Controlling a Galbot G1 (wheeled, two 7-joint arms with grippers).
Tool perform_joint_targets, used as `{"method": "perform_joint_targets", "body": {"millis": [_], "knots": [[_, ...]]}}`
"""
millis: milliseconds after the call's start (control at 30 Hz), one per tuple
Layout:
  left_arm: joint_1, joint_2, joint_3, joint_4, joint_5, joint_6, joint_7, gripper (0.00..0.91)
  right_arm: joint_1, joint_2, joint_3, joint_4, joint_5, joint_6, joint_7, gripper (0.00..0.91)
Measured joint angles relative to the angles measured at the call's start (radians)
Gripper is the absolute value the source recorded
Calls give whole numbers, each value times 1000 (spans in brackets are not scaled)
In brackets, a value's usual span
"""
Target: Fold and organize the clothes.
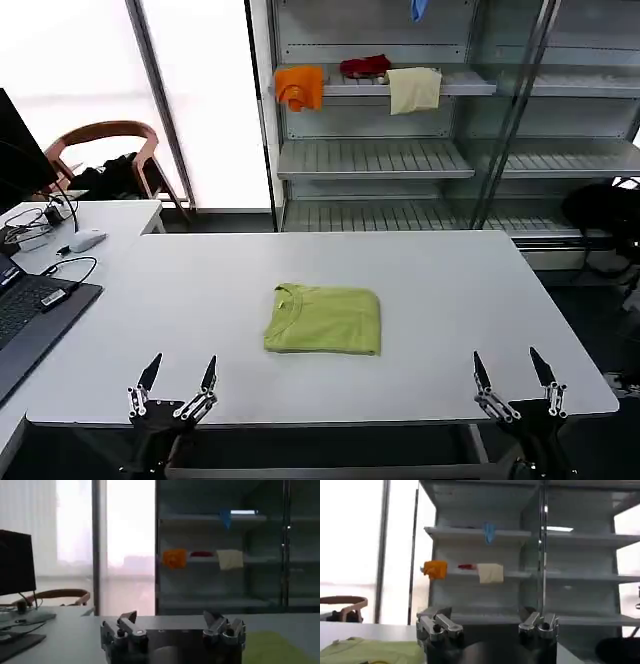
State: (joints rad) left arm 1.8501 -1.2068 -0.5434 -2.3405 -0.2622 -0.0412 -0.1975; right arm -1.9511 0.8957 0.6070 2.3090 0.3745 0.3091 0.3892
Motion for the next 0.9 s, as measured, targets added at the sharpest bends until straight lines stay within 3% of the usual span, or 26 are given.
{"method": "perform_joint_targets", "body": {"millis": [467,900], "knots": [[7,1,-80,44,-34,-28,-6,907,-24,-13,-30,-53,-38,69,6,907],[1,-9,-113,59,-69,-35,-3,907,-16,-16,-47,-79,-39,79,-10,907]]}}
